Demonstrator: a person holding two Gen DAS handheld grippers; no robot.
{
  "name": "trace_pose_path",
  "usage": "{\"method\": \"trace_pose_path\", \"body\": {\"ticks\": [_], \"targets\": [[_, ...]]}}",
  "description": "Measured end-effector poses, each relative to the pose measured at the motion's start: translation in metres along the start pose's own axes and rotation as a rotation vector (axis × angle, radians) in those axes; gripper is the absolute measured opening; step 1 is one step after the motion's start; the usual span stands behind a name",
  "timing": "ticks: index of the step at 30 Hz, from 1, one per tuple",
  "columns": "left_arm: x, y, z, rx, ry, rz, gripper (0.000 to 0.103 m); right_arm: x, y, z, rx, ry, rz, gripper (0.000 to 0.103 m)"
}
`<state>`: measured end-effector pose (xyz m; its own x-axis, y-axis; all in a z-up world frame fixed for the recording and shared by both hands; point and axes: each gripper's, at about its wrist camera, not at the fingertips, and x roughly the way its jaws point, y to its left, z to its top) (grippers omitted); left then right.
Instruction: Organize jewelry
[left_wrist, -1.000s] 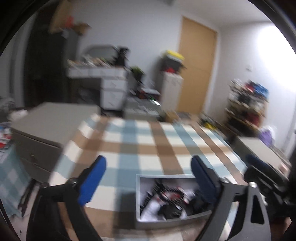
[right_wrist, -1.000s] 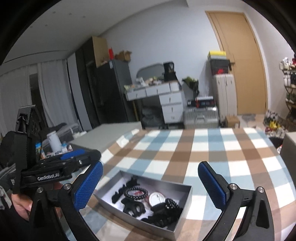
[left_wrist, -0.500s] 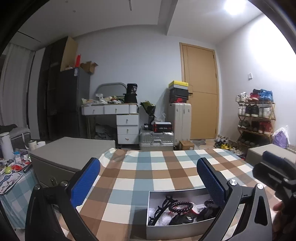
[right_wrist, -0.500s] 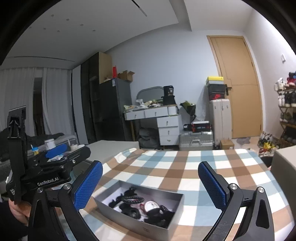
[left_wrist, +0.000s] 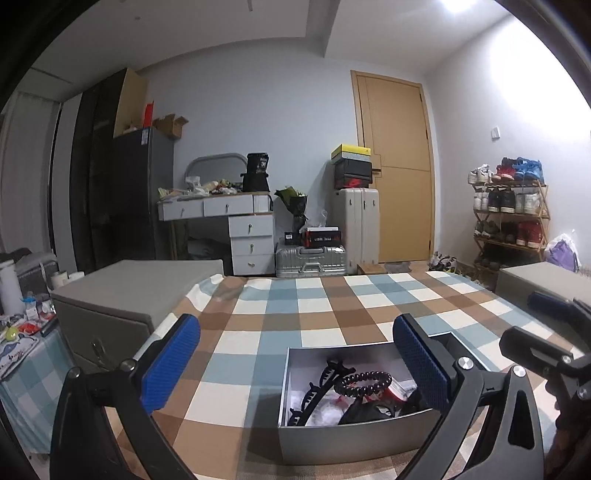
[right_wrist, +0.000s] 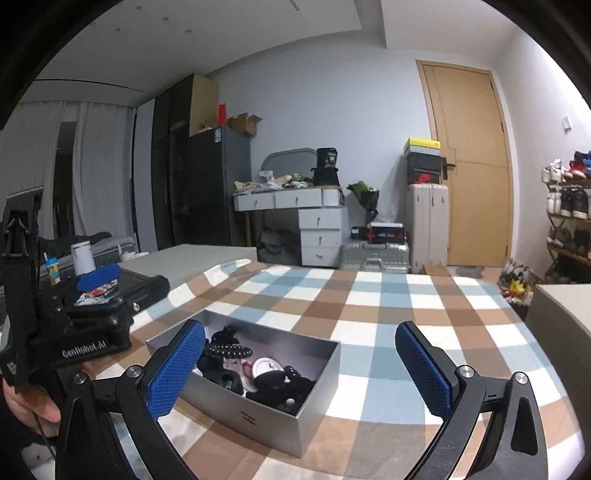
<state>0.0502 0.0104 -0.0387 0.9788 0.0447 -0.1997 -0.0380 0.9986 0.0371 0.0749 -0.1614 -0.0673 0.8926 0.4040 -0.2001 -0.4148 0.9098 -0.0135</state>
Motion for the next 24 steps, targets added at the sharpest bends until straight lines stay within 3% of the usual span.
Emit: {"method": "trace_pose_path", "body": {"ticks": [6,9,10,14,16,24], "targets": [[0.003,0.0,0.001,-0.004,0.041,-0.018,0.102,0.006,0.005,-0.002,-0.031,0.042,-0.012,0.103],[0.023,0.006,0.0,-0.046,0.16,-0.009,0.102,0.005,0.007,-0.002,-0.042,0.04,-0.009,0.103],[0.023,0.009,0.0,-0.065,0.166,0.005,0.102,0.006,0.006,-0.003,-0.039,0.041,-0.008,0.103],[0.003,0.0,0.001,-0.035,0.1,-0.017,0.102,0.007,0.006,-0.002,-0.043,0.045,-0.006,0.103],[0.003,-0.005,0.0,-0.019,0.115,-0.049,0.102,0.006,0.007,-0.003,-0.046,0.04,-0.004,0.103],[0.006,-0.002,-0.001,-0.034,0.114,-0.037,0.102,0.006,0.007,-0.003,-0.044,0.04,-0.01,0.103]]}}
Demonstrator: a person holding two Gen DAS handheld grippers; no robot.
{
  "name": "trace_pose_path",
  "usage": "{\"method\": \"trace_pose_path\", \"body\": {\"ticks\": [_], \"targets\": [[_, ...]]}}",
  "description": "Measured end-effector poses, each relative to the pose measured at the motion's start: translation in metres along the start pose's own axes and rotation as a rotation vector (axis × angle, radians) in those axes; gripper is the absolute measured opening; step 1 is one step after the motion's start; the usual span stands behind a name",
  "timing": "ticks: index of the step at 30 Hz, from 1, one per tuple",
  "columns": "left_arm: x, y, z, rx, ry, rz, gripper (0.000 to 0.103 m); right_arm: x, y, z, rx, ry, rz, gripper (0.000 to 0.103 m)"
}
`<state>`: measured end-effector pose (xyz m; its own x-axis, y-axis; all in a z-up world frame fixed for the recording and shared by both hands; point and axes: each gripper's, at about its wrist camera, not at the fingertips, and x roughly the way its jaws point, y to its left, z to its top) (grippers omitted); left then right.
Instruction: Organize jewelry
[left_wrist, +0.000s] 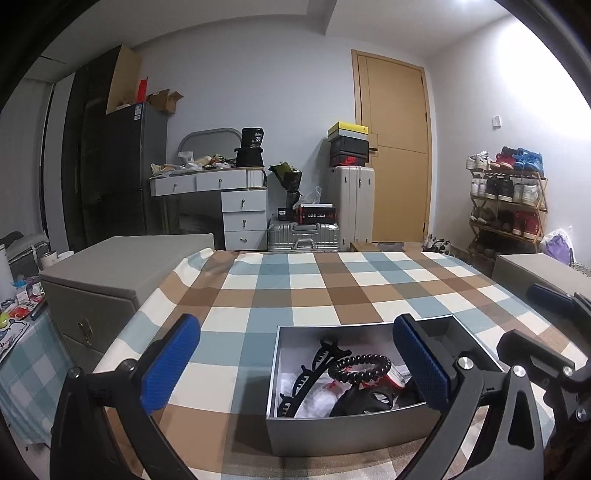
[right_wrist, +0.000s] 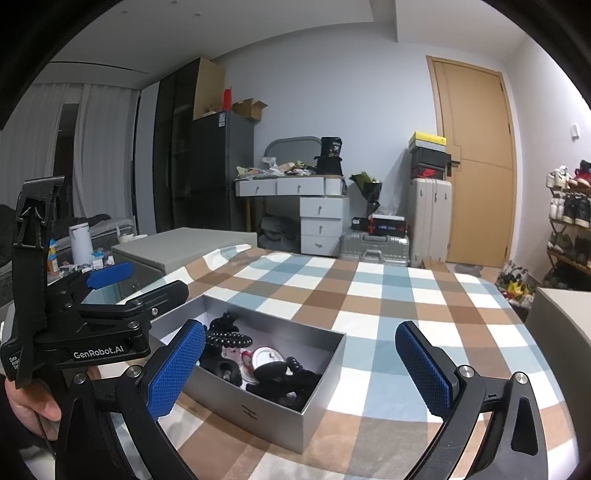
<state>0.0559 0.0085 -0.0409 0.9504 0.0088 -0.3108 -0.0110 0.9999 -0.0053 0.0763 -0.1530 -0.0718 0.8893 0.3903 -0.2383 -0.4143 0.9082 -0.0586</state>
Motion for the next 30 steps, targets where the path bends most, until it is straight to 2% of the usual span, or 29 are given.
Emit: {"method": "trace_pose_path", "body": {"ticks": [30], "targets": [[-0.0009,-0.0001,0.0005,0.0,0.0,0.0,0.102,0.0026,-0.0017,-0.0006,0.011,0.009,-0.013,0.103]]}}
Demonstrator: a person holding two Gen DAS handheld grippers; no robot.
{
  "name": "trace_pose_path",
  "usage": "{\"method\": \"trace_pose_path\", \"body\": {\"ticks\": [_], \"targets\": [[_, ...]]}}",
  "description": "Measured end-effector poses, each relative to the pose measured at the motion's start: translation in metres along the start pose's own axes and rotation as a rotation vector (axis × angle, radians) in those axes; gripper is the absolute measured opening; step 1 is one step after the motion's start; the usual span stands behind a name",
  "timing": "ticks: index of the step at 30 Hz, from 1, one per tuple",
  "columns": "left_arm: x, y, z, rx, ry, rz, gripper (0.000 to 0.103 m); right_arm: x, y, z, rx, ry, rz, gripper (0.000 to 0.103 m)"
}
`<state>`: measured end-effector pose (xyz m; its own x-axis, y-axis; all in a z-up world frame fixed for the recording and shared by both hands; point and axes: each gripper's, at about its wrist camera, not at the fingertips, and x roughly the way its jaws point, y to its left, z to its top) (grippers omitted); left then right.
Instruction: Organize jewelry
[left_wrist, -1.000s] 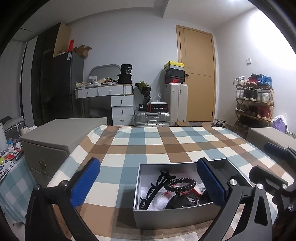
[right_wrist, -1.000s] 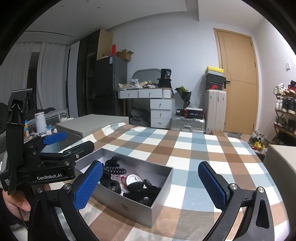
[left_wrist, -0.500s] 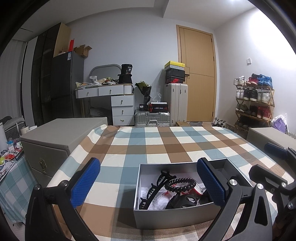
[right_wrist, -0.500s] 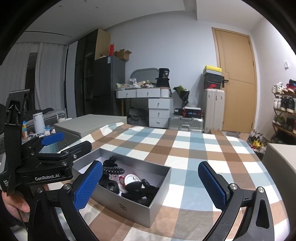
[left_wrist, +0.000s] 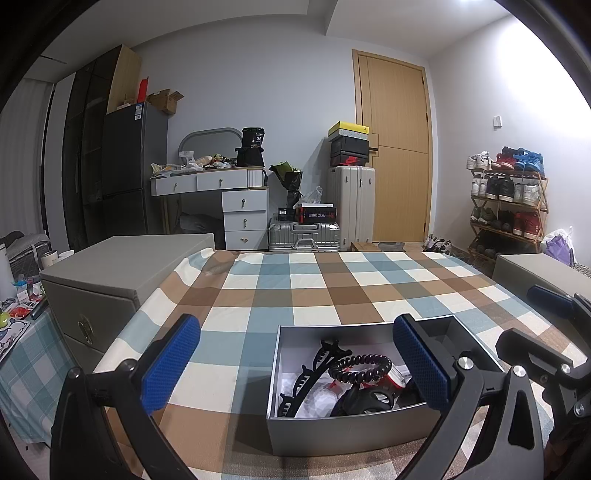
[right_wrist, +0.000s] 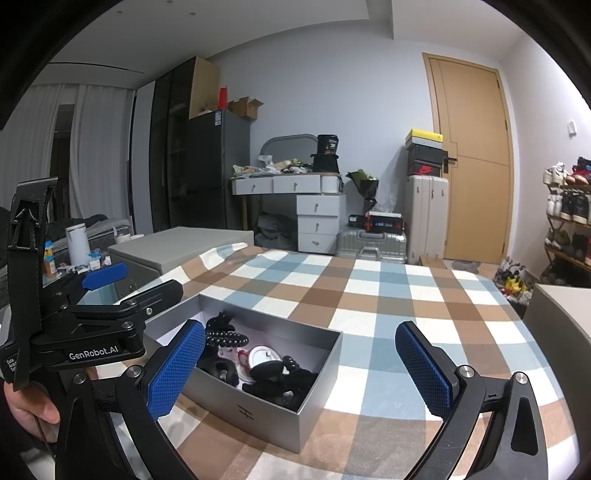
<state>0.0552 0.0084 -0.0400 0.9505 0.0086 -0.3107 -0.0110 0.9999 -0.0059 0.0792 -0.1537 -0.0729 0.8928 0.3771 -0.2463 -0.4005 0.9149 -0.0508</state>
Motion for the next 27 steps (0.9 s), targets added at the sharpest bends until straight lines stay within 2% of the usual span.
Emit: {"method": "trace_pose_path", "body": {"ticks": [27], "targets": [[0.0009,0.0002,-0.0003,0.001,0.0,-0.011,0.102,0.002,0.0003,-0.0018,0.003,0.01,0.001,0.103]]}}
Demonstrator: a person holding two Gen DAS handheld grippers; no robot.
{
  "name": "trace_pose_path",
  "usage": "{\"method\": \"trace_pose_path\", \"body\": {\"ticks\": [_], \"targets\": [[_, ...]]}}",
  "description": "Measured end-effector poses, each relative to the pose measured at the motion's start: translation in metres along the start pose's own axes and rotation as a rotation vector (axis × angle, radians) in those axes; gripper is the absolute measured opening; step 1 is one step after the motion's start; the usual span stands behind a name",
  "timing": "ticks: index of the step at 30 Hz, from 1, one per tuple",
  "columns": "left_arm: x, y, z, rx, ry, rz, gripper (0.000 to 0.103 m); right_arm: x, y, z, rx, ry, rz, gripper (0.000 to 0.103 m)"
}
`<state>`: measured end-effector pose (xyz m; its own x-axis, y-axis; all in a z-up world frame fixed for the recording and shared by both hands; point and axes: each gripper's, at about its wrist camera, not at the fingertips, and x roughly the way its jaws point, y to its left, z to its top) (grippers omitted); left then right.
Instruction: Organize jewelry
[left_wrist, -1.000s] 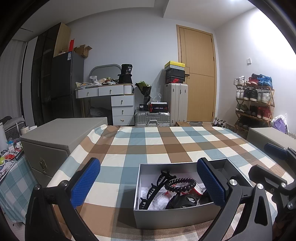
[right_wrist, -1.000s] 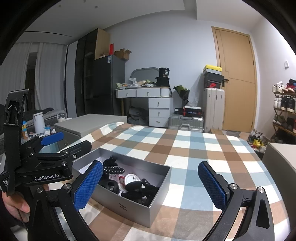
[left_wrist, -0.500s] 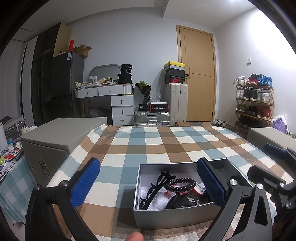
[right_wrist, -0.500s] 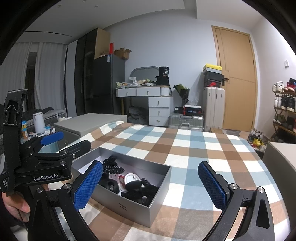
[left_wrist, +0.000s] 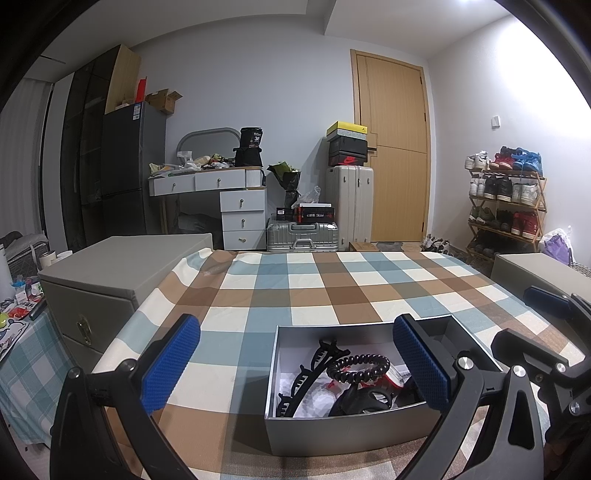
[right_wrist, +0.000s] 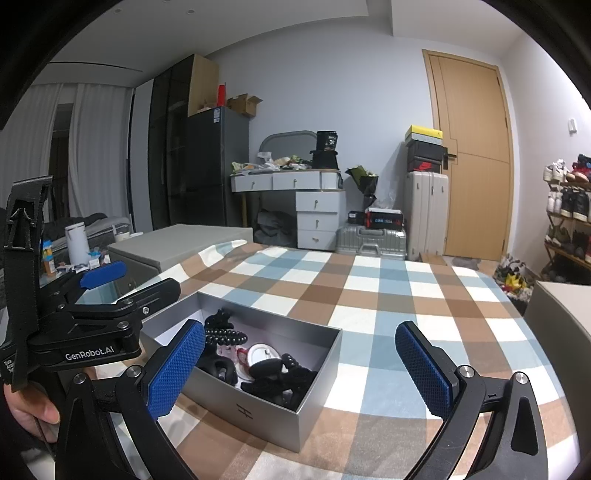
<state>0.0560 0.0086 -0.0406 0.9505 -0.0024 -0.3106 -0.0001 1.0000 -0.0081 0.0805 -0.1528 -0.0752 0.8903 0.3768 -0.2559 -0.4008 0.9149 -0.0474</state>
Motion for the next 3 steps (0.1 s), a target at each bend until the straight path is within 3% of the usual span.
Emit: {"method": "trace_pose_path", "body": {"ticks": [3], "targets": [[0.0025,-0.0002,-0.0003,0.002,0.002,-0.003,0.102,-0.0002,-0.0001,0.0001,0.001,0.0,0.0,0.103]]}}
